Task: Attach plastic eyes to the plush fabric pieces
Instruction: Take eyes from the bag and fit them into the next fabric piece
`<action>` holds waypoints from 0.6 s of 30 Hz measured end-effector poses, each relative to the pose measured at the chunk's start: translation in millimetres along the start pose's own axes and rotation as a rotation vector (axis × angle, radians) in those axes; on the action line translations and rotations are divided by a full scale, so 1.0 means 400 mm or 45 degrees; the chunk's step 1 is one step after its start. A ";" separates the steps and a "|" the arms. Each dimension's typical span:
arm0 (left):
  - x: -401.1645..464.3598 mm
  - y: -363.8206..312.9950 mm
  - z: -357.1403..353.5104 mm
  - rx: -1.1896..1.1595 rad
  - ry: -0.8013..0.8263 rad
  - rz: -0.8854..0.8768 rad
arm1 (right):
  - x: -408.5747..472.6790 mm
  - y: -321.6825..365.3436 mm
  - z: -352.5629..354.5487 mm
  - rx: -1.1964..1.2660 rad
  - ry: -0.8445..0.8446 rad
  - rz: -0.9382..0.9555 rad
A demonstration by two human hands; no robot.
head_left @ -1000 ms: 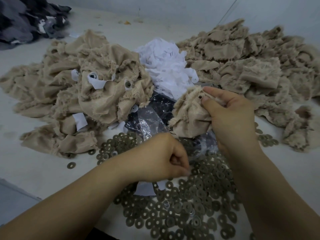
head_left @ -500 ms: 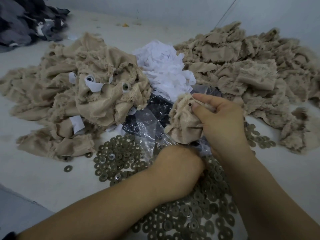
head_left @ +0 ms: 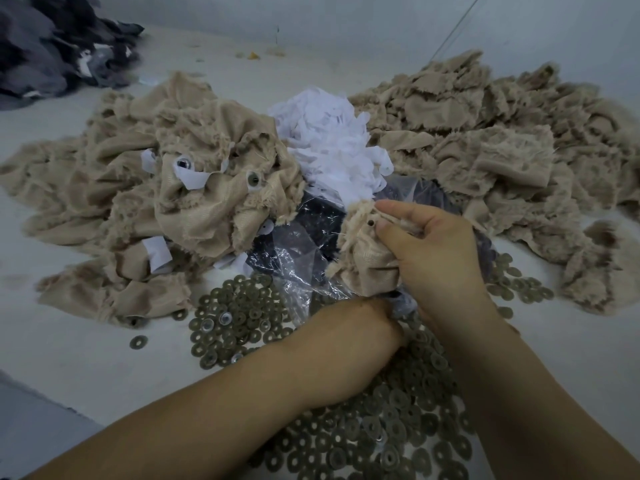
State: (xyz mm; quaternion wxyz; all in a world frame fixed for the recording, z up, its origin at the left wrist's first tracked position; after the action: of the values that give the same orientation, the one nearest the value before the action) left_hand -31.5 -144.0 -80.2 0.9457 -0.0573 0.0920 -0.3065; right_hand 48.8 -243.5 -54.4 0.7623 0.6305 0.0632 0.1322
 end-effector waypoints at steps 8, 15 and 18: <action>-0.027 0.005 0.031 -0.029 -0.125 -0.060 | 0.001 0.001 -0.002 0.052 -0.004 -0.027; -0.073 0.072 0.115 -0.390 -0.662 0.182 | -0.004 0.006 -0.012 0.034 0.016 -0.054; -0.074 0.101 0.125 -1.063 -0.859 0.349 | -0.012 0.009 -0.026 0.076 0.087 -0.062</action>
State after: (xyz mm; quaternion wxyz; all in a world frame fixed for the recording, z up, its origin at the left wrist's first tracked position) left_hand -21.8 -91.4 -33.8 0.8508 -0.5100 -0.0957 -0.0827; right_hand 41.3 -234.6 -53.2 0.7434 0.6464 0.1085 0.1330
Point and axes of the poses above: each hand's wrist, its own x-axis towards the middle knuckle, its own z-axis out of the back of the hand, y = z × x, the point moved 2 cm from there along x, towards the middle knuckle, and after that the axes turned 12 degrees about y, right-handed, at the moved point
